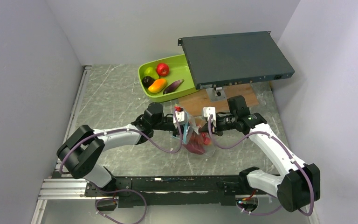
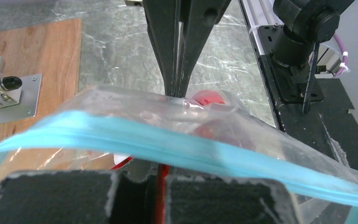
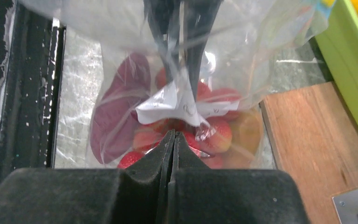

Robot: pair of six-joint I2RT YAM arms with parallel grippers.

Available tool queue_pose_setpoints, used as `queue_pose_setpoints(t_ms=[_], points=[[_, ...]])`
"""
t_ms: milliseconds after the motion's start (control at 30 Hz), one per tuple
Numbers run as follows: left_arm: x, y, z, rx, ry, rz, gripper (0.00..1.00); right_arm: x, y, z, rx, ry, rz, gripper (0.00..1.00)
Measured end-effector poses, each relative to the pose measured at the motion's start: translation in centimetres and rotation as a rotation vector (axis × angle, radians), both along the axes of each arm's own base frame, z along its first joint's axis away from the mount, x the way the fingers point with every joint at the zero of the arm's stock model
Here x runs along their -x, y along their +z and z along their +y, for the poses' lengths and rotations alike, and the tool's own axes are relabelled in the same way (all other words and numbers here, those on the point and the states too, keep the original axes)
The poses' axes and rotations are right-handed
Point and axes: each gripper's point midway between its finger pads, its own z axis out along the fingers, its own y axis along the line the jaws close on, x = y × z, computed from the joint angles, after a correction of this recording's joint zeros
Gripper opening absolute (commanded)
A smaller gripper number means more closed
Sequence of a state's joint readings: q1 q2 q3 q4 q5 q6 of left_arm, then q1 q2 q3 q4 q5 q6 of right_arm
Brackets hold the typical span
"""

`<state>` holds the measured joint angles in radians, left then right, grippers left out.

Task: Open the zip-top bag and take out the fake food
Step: Adjust the zipper food storage bag at the center of the board.

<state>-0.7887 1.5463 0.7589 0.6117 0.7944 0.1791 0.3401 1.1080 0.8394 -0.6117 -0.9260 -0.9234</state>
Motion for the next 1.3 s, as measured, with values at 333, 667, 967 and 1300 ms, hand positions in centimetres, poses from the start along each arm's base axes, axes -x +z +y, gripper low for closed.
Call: queue_pose_setpoints(t_ms=[333,667,967,1300], points=[[0.1,-1.4,1.8,-0.050,0.080,0.075,0.00,0.6,-1.6,-1.5,0.060,-0.005,0.008,0.63],[-0.2,-1.7,2.8,-0.051,0.154,0.120,0.00,1.7,-4.3,-3.1,0.125,-0.016,0.066,0.82],[-0.3,-0.5,2.9,0.022,0.206,0.177,0.00,2.5,-6.7,-2.5,0.183,0.005,0.162,0.62],[0.3,-0.4,4.0,0.050,0.236,0.183,0.00,2.0,-8.7,-2.8,0.245,-0.035,0.259,0.00]])
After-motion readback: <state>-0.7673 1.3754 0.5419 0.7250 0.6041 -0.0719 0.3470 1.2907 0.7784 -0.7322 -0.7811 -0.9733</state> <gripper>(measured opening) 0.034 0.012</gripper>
